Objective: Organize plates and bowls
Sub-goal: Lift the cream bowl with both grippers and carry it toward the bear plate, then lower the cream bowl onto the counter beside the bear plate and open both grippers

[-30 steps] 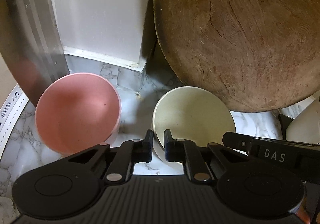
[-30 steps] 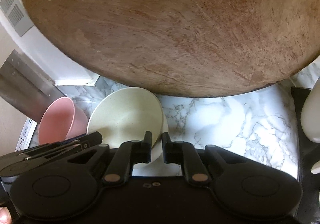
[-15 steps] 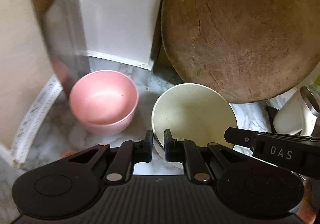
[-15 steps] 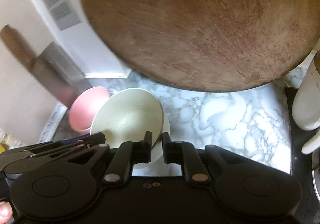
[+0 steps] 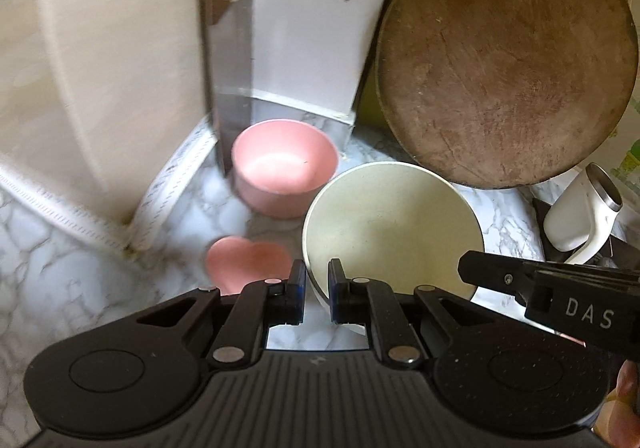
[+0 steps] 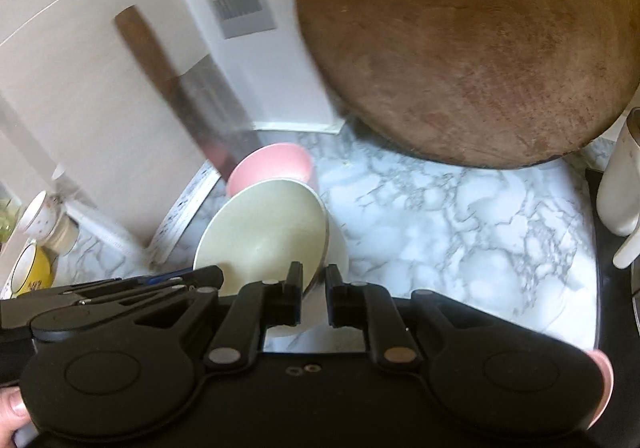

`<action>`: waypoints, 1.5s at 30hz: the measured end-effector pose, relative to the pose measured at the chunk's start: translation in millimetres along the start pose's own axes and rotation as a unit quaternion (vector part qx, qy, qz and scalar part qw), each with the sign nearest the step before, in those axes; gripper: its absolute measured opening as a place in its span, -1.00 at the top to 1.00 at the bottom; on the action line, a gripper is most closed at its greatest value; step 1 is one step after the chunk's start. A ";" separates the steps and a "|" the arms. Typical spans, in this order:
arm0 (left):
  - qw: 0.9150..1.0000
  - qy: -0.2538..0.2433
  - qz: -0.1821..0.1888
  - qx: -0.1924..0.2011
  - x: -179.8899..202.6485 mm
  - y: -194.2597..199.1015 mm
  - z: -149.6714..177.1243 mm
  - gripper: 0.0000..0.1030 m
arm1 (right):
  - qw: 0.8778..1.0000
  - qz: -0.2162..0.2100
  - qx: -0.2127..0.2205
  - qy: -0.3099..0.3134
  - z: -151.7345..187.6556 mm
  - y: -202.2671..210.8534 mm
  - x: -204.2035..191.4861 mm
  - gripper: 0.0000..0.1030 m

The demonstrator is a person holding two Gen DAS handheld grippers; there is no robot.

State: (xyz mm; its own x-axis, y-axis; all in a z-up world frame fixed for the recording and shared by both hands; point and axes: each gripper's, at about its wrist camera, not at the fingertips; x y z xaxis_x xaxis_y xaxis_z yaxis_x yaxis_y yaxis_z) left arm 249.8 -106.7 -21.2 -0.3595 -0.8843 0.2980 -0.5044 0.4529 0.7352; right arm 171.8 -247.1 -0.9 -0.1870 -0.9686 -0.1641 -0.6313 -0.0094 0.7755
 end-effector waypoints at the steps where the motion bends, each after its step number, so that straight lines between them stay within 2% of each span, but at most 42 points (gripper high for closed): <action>1: 1.000 0.001 -0.002 0.002 -2.7 4.8 3.2 0.80 | 1.000 -0.001 0.001 0.002 2.2 3.1 -4.4 0.76; 10: 1.000 0.018 -0.009 0.013 -35.7 46.6 22.2 0.79 | 1.000 -0.024 0.003 0.017 23.4 22.0 -42.9 0.76; 22: 0.999 0.031 -0.039 0.007 -71.4 71.1 61.9 0.79 | 0.997 -0.048 -0.051 0.032 72.4 7.2 -72.5 0.75; 28: 0.998 0.039 -0.037 -0.012 -76.4 63.4 82.8 0.79 | 0.996 -0.040 -0.072 0.030 95.3 2.0 -69.0 0.75; 35: 0.999 0.033 -0.019 -0.033 -64.7 56.1 105.0 0.80 | 0.995 -0.036 -0.098 0.004 117.5 -0.1 -40.4 0.75; 45: 0.998 0.010 -0.007 -0.055 -44.3 43.5 120.3 0.80 | 0.994 -0.021 -0.106 -0.011 127.0 2.7 -23.2 0.75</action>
Point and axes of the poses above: each gripper's, at about its wrist camera, not at the fingertips, and y roughly against the way its jaws point, x to its right, z to its underside, and after that the axes turned 8 degrees about z, right-handed
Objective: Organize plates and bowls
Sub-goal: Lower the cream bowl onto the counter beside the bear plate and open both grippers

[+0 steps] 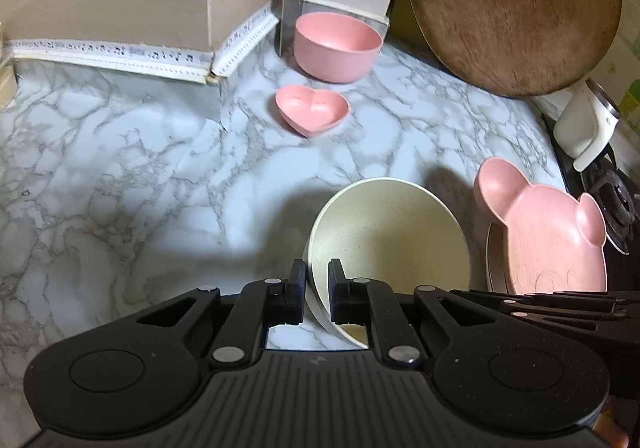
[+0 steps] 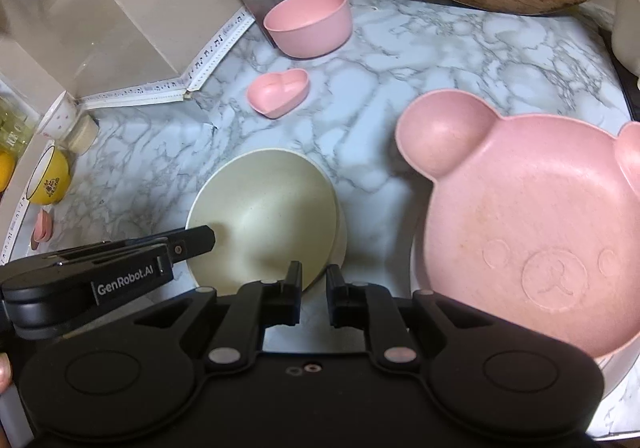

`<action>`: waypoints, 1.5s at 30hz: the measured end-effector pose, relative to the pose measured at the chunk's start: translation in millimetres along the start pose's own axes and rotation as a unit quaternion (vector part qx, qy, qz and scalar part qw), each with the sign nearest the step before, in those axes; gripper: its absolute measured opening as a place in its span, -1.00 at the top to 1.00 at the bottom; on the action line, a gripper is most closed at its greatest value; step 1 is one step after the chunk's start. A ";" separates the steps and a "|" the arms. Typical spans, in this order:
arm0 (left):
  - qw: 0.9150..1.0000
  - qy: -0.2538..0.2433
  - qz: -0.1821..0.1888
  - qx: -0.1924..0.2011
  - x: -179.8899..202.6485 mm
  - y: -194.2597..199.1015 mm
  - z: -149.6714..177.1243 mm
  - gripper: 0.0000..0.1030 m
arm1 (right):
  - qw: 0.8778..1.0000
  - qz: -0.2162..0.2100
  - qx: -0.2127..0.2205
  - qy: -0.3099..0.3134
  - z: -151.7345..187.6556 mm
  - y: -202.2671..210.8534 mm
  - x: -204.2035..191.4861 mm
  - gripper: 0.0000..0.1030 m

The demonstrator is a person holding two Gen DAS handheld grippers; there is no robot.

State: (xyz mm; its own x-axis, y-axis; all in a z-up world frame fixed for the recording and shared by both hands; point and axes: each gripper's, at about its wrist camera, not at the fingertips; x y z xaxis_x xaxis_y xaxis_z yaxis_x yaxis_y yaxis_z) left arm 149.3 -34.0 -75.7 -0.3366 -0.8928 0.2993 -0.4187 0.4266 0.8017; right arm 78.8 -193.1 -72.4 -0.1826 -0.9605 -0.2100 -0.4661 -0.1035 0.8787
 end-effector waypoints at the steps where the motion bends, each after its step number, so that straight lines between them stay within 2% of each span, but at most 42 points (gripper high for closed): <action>1: 1.000 0.000 0.001 -0.002 0.2 -1.0 0.5 0.80 | 1.000 0.001 0.000 0.001 0.3 0.5 0.3 0.75; 9: 1.000 0.001 0.006 -0.009 -0.4 -6.7 0.9 0.80 | 1.000 0.001 0.001 -0.002 -0.7 -0.3 3.7 0.72; 17: 1.000 0.006 0.016 -0.013 -2.8 -9.3 -1.5 0.79 | 1.000 0.004 0.001 -0.005 -1.8 -0.2 4.3 0.55; 24: 1.000 0.009 0.012 -0.001 -7.7 -2.9 -4.7 0.79 | 1.000 0.013 0.011 -0.009 -4.1 6.7 9.8 0.47; 33: 0.999 0.002 0.022 0.024 -11.6 14.5 -6.6 0.79 | 0.999 0.003 0.039 0.005 -8.7 25.8 6.8 0.21; 40: 0.998 -0.010 0.026 0.049 -10.8 32.2 -14.9 0.78 | 0.998 -0.011 0.056 0.025 -15.5 39.2 -3.0 -0.06; 42: 0.998 -0.014 0.029 0.054 -10.2 37.5 -17.7 0.75 | 0.998 -0.016 0.062 0.030 -17.8 44.2 -5.6 -0.18; 45: 0.997 -0.019 0.030 0.067 -9.3 45.0 -21.7 0.42 | 0.996 -0.018 0.079 0.043 -21.6 53.9 -10.7 -0.28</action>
Point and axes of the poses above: each gripper's, at about its wrist camera, not at the fingertips, and y roughly against the way its jaws point, x to its right, z to its underside, and after that the axes turned 8 degrees about z, right-handed
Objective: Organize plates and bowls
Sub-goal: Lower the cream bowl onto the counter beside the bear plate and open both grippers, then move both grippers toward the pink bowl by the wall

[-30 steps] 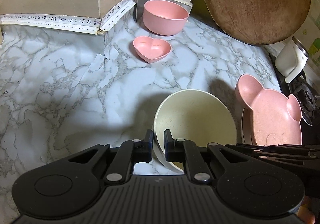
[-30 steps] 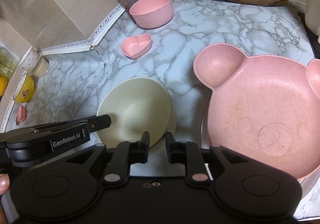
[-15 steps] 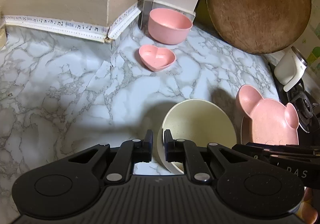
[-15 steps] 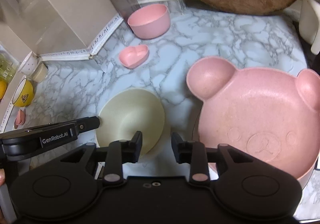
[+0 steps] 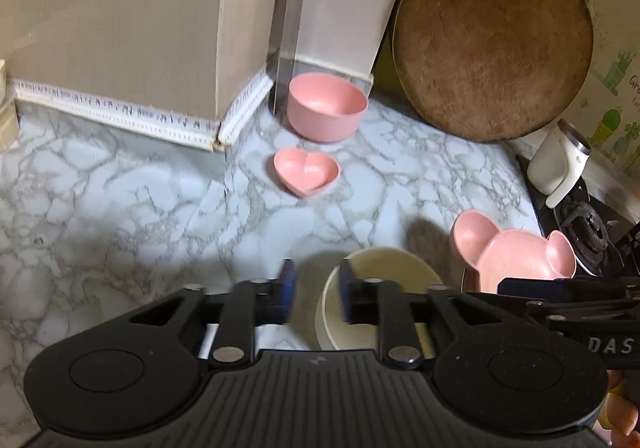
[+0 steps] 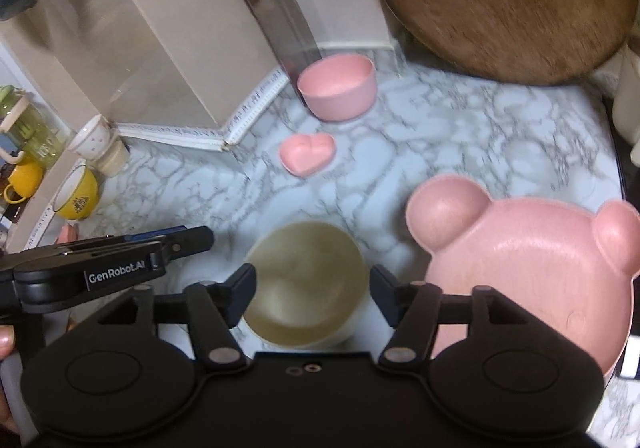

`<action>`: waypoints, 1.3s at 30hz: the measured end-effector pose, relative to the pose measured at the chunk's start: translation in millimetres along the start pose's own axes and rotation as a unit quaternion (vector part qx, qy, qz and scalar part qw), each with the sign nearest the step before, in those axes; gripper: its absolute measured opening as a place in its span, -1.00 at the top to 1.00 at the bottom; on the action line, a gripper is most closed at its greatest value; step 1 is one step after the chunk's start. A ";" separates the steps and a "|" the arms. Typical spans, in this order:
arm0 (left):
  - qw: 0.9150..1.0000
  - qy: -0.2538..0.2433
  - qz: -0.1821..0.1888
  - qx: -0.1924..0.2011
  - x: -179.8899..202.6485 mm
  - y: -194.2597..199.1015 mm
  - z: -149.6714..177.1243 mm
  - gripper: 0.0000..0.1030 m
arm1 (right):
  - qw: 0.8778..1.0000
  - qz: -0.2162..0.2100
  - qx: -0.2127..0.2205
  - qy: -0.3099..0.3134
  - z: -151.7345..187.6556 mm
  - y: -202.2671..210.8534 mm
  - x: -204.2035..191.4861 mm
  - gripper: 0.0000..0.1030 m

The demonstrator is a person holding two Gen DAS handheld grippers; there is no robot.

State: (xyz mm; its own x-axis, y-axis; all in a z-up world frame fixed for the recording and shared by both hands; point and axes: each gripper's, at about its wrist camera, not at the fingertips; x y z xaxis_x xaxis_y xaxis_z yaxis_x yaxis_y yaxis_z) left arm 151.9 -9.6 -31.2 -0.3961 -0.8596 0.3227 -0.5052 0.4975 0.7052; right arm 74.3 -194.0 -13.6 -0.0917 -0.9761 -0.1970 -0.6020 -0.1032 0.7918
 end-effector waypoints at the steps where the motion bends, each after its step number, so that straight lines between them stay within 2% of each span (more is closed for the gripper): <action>1: 1.000 -0.002 0.003 0.007 0.5 2.9 -1.5 0.32 | 1.000 -0.001 0.005 0.002 -2.3 2.9 -1.4 -0.34; 5: 0.999 -0.010 0.005 0.030 2.7 13.2 -8.5 -0.05 | 1.000 -0.003 0.030 0.008 -13.0 14.6 -5.1 -0.62; 6: 0.999 -0.011 0.007 0.036 2.8 15.9 -10.3 -0.07 | 0.999 -0.001 0.040 0.011 -16.5 18.1 -6.0 -0.66; 8: 0.999 -0.015 0.010 0.044 3.1 19.8 -15.1 -0.12 | 0.998 0.003 0.057 0.016 -23.1 23.5 -6.2 -0.96; 9: 0.999 -0.018 0.011 0.048 3.5 21.1 -17.5 -0.15 | 0.998 0.005 0.066 0.021 -26.6 25.4 -6.7 -1.00; 11: 0.998 -0.026 0.013 0.061 4.2 23.4 -22.4 -0.43 | 0.997 0.014 0.076 0.027 -34.3 26.8 -6.0 -1.00; 12: 0.997 -0.030 0.012 0.068 4.1 24.2 -24.0 -0.47 | 0.996 0.021 0.078 0.028 -38.5 26.1 -5.3 -1.00; 21: 0.997 -0.008 0.010 0.076 -1.7 3.7 -60.8 -0.48 | 0.998 0.023 0.064 -0.010 -92.6 -0.6 15.9 -1.00; 27: 0.998 0.010 -0.009 0.068 -4.3 -31.1 -92.0 -0.48 | 0.997 0.029 0.063 -0.026 -134.5 -30.4 27.2 -1.00; 32: 0.998 0.034 -0.014 0.060 -5.7 -61.2 -115.1 -0.48 | 0.997 0.015 0.034 -0.061 -165.0 -64.9 40.7 -0.98; 39: 0.997 0.050 -0.030 0.041 -3.7 -100.4 -138.9 -0.48 | 0.996 0.024 0.014 -0.083 -191.3 -104.9 51.7 -0.95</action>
Point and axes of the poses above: each gripper's, at about its wrist camera, not at the fingertips, and y roughly against the way its jaws point, x to its right, z to its underside, and after that the axes turned 8 degrees about z, right-handed
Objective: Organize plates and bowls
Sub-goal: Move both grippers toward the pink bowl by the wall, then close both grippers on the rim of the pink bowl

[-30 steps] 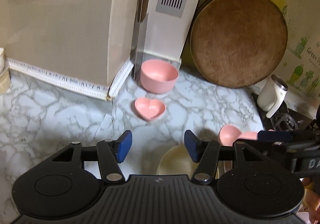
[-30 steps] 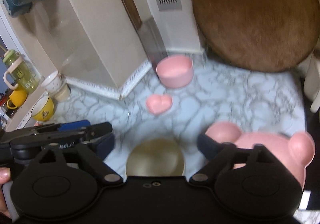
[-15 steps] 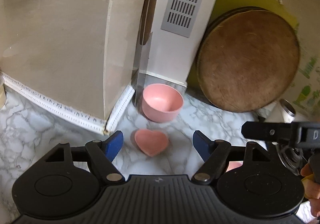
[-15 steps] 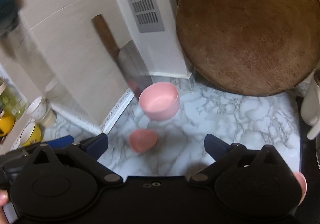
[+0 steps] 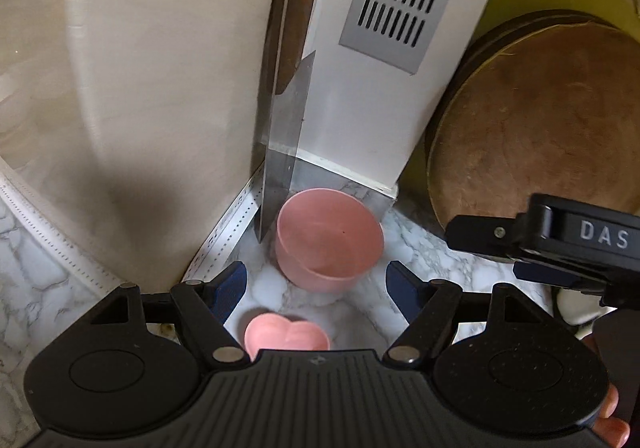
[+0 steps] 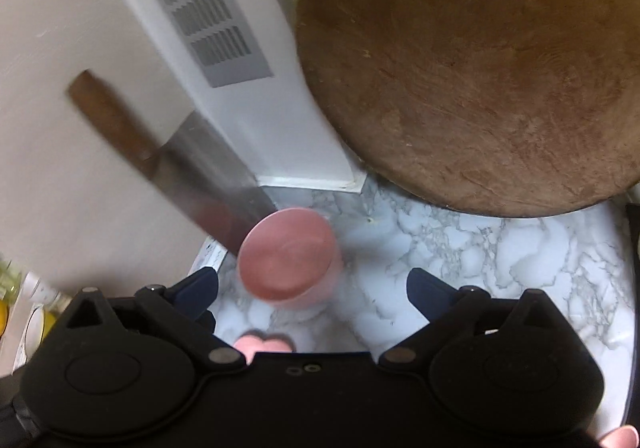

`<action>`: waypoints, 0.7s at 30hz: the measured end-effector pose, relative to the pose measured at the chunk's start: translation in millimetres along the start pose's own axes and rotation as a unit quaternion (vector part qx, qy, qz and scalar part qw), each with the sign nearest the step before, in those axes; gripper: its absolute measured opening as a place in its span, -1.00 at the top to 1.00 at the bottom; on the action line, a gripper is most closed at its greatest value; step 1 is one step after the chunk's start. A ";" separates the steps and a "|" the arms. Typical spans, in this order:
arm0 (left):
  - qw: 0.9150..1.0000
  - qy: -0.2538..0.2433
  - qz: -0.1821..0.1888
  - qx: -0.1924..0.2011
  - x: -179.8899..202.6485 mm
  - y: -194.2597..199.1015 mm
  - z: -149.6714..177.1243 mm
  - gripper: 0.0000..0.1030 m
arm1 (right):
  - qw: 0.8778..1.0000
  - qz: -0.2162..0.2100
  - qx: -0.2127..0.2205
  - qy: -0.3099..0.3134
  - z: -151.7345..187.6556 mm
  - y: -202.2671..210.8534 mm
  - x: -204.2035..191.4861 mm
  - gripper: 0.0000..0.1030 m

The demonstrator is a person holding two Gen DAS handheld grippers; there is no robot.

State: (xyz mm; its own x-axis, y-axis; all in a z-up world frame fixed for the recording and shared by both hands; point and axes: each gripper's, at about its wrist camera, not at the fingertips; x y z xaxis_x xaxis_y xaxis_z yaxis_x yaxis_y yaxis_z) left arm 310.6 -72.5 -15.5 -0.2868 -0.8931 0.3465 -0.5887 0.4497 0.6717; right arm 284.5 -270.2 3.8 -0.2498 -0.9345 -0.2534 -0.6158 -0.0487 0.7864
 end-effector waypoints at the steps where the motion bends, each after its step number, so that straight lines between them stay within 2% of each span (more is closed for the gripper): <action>1: 1.000 0.001 -0.003 -0.003 -0.1 -5.8 -1.6 -0.48 | 1.000 0.000 -0.005 -0.003 -2.3 -6.2 0.7 -0.92; 7: 1.000 0.015 -0.017 -0.020 -6.1 -38.3 -5.7 -0.48 | 1.000 0.014 -0.018 -0.003 -5.9 -40.2 -2.5 -0.78; 14: 0.999 0.021 -0.019 -0.029 -8.4 -69.2 -9.2 -0.46 | 0.999 0.011 -0.042 -0.019 -4.9 -74.0 -0.6 -0.55; 17: 0.999 0.018 -0.023 -0.034 -9.9 -80.1 -9.3 -0.45 | 0.998 0.013 -0.051 -0.018 -4.1 -86.1 0.8 -0.54; 19: 0.999 0.019 -0.024 -0.038 -12.6 -86.5 -9.3 -0.23 | 0.998 0.012 -0.057 -0.017 -3.3 -93.3 2.2 -0.48; 21: 0.998 0.026 -0.026 -0.045 -17.4 -93.0 -9.7 -0.14 | 0.998 0.013 -0.059 -0.012 -2.7 -98.9 2.7 -0.43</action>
State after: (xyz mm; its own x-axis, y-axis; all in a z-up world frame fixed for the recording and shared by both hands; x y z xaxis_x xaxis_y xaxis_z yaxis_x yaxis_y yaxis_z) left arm 377.6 -98.6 -77.6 -0.2166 -0.9149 0.3406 -0.5315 0.4032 0.7449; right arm 346.7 -268.8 -73.1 -0.2837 -0.9272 -0.2447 -0.5165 -0.0673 0.8536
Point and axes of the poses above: each gripper's, at about its wrist camera, not at the fingertips, and y roughly against the way its jaws point, x to its right, z to its underside, and after that the axes turned 8 degrees about z, right-handed
